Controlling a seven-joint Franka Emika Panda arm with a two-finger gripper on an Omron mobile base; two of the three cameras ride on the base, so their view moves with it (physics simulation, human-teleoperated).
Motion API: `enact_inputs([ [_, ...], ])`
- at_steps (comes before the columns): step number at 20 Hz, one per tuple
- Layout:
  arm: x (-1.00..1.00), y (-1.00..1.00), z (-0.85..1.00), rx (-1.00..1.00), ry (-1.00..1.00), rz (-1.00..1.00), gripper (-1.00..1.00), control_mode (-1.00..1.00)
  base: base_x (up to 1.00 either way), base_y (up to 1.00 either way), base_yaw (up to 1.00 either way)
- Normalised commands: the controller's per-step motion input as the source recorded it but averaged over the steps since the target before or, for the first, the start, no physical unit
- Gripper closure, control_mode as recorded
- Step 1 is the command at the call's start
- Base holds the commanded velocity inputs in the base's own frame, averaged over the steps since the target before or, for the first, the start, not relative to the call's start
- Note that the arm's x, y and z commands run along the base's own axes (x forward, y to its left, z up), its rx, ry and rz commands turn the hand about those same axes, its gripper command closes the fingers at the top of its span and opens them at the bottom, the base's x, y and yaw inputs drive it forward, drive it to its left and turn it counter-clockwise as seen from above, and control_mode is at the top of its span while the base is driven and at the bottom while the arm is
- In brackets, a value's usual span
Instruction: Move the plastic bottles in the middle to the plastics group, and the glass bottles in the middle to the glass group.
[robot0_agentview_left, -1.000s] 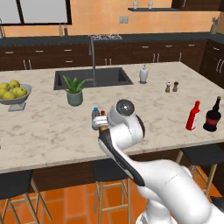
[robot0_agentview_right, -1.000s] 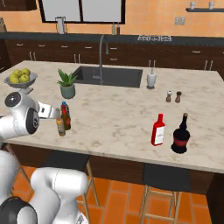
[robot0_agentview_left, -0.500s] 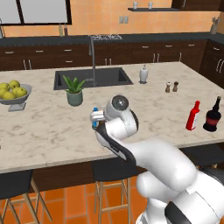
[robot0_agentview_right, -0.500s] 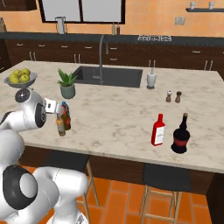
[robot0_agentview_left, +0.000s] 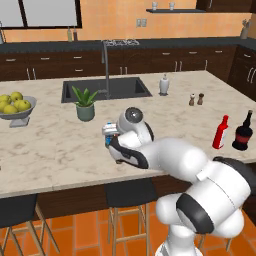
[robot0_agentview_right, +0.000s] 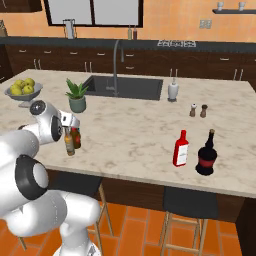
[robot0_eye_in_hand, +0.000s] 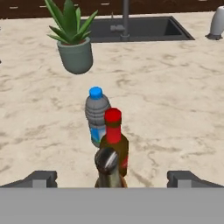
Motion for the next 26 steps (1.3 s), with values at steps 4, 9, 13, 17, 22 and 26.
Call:
enact_inputs([
  [4, 0.33, 0.00, -0.24, 0.00, -0.03, 0.00, -1.00, -1.00, 0.00, 0.00, 0.00],
  [9, 0.15, 0.00, -0.26, 0.00, -0.03, 0.01, -1.00, -1.00, 0.00, 0.00, 0.00],
  [13, 0.00, 0.00, -0.14, 0.00, 0.00, 0.00, -1.00, -1.00, 0.00, 0.00, 0.00],
  [17, 0.00, 0.03, -0.03, 0.00, 0.00, 0.00, -1.00, -1.00, 0.00, 0.00, 0.00],
  [22, 0.00, 0.02, 0.00, 0.00, 0.00, 0.00, -1.00, -1.00, 0.00, 0.00, 0.00],
  [26, 0.08, 0.04, 0.00, 0.00, 0.00, 0.00, -1.00, -1.00, 0.00, 0.00, 0.00],
])
